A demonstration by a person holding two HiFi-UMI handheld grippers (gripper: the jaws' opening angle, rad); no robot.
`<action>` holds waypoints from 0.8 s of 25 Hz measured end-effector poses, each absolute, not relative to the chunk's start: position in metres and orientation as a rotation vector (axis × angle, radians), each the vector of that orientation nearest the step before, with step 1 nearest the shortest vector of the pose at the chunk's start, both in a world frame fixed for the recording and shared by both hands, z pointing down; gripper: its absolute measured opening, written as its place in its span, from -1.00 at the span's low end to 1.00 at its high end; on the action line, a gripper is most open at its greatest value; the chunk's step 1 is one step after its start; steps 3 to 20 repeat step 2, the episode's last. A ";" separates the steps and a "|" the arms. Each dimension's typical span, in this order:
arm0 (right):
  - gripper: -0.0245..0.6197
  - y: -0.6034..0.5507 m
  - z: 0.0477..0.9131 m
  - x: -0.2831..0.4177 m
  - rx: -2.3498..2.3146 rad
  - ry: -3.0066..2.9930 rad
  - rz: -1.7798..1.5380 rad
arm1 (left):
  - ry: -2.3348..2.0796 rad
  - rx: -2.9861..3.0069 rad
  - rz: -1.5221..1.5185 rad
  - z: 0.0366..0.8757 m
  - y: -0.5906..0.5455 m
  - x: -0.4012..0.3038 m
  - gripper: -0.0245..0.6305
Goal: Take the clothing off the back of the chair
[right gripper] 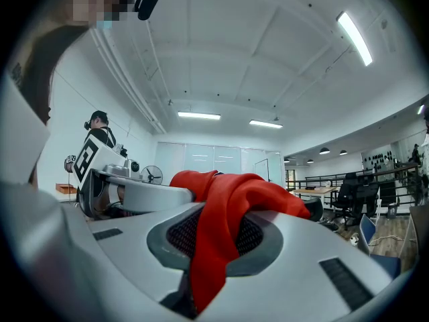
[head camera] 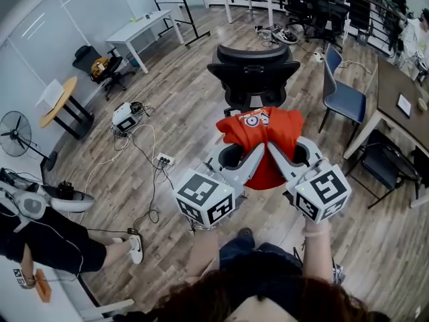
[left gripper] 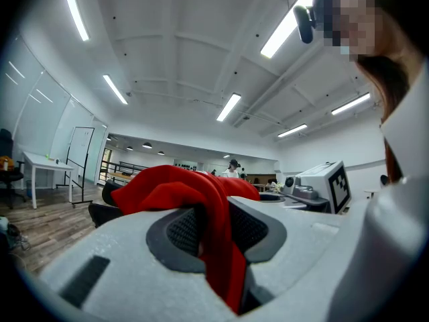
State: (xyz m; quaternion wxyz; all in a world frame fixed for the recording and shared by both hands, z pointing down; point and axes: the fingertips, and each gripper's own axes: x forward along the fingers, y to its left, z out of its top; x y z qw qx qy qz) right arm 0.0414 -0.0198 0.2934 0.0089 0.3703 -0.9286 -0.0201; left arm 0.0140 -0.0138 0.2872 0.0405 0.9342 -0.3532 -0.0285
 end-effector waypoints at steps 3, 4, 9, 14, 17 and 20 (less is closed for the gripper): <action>-0.70 -0.021 0.293 0.042 1.157 -2.901 -0.062 | -1.080 2.861 -0.089 0.287 -0.015 0.014 -0.62; -0.70 -0.021 0.293 0.042 1.157 -2.901 -0.062 | -1.080 2.861 -0.089 0.287 -0.015 0.014 -0.62; -0.70 -0.021 0.293 0.042 1.157 -2.901 -0.062 | -1.080 2.861 -0.089 0.287 -0.015 0.014 -0.62; -0.70 -0.021 0.293 0.042 1.157 -2.901 -0.062 | -1.080 2.861 -0.089 0.287 -0.015 0.014 -0.62; -0.70 -0.021 0.293 0.042 1.157 -2.901 -0.062 | -1.080 2.861 -0.089 0.287 -0.015 0.014 -0.62; -0.70 -0.021 0.293 0.042 1.157 -2.901 -0.062 | -1.080 2.861 -0.089 0.287 -0.015 0.014 -0.62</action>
